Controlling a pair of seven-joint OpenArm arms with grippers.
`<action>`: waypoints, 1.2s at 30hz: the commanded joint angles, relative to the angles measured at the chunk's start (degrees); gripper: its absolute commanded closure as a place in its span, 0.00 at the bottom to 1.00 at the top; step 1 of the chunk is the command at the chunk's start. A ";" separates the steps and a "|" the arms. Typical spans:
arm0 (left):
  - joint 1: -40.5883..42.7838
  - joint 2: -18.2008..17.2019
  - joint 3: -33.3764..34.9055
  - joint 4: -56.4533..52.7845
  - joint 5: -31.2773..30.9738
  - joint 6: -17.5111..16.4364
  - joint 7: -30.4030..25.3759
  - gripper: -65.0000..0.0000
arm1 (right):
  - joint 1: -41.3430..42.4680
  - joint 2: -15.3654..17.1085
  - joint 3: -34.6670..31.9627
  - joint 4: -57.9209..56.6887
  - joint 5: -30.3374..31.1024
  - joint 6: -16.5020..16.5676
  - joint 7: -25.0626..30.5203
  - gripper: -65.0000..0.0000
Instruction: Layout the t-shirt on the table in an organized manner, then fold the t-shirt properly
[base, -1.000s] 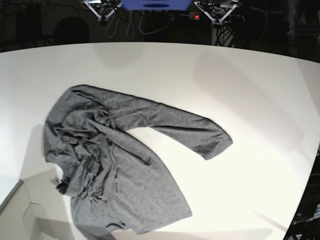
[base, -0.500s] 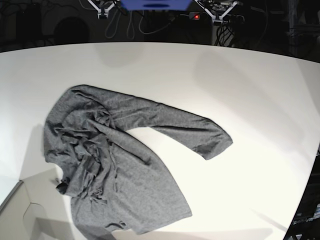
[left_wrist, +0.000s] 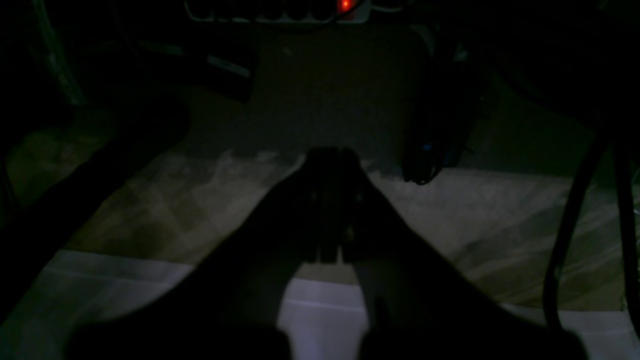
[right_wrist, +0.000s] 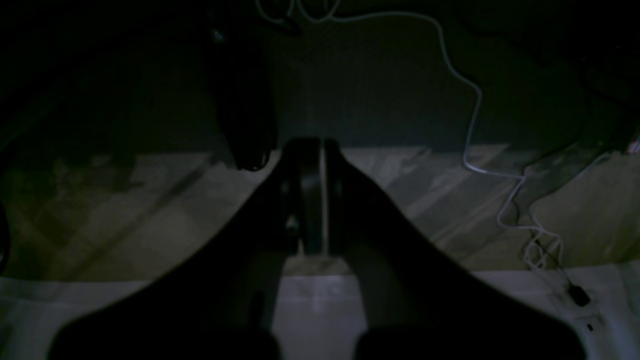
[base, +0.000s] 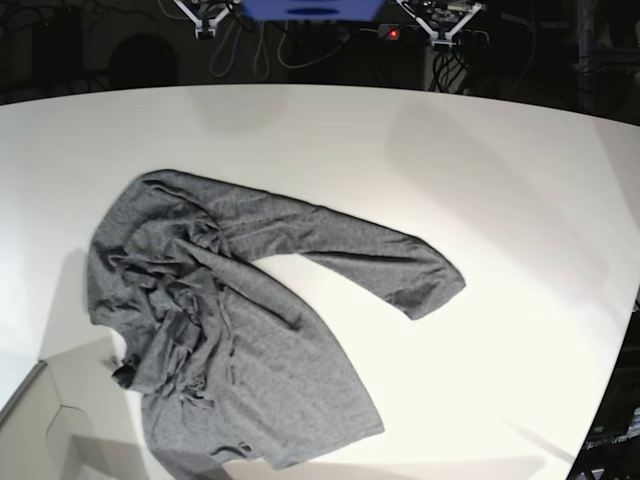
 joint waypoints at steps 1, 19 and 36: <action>0.37 -0.23 0.10 0.12 0.23 -0.05 -0.07 1.00 | -0.44 0.22 0.14 0.06 0.23 0.71 -0.10 1.00; 13.73 -2.61 -0.34 14.80 -0.39 -0.14 -0.16 1.00 | -13.72 3.21 0.14 16.06 0.23 0.80 0.43 1.00; 44.24 -13.24 -0.34 79.33 -18.76 0.03 6.78 1.00 | -45.45 3.73 16.85 77.42 0.23 0.80 -0.10 1.00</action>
